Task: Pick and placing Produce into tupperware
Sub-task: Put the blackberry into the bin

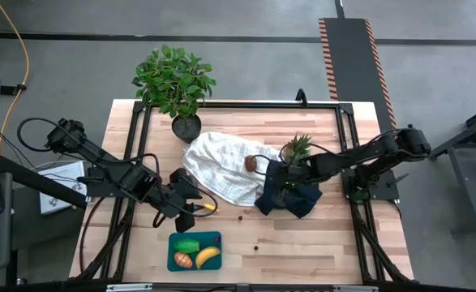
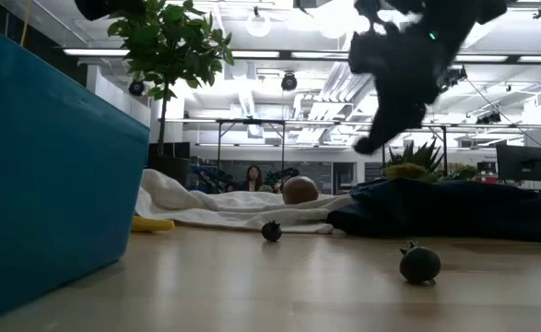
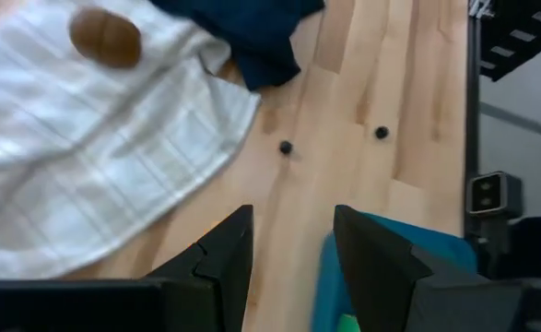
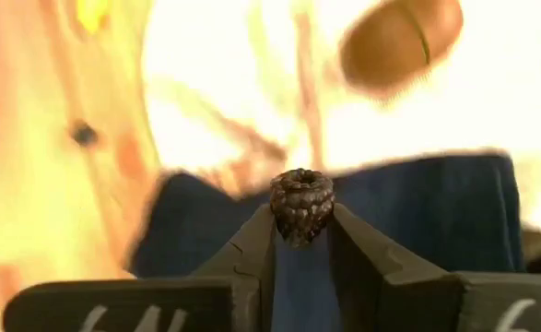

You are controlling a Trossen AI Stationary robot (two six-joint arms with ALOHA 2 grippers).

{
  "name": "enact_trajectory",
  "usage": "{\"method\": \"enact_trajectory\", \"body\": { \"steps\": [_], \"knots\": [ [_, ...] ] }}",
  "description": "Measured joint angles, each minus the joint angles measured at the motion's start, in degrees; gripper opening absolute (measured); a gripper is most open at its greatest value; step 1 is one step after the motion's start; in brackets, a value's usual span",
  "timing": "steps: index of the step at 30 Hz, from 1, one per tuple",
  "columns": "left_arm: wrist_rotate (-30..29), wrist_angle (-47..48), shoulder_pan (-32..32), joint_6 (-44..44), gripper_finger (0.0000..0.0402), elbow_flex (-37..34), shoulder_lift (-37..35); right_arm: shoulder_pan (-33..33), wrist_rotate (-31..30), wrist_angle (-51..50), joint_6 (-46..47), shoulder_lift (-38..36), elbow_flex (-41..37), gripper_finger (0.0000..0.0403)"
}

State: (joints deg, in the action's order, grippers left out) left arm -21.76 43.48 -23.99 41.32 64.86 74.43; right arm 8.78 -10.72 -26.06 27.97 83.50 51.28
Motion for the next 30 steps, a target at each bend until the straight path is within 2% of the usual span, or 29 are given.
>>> {"method": "enact_trajectory", "body": {
  "steps": [8,17,30],
  "knots": [
    [-6.1,-1.7,0.0,-9.1,0.014,0.0,0.0,0.0,0.9,3.8,0.5,0.0,7.7,0.0062],
    [-7.0,-4.8,0.0,-13.1,0.014,0.0,0.0,0.0,0.8,8.0,0.5,0.0,17.7,0.0062],
    [-13.2,-10.2,0.0,-18.3,0.014,0.0,0.0,-0.1,-0.2,14.6,0.5,0.0,19.3,0.0062]
  ]
}}
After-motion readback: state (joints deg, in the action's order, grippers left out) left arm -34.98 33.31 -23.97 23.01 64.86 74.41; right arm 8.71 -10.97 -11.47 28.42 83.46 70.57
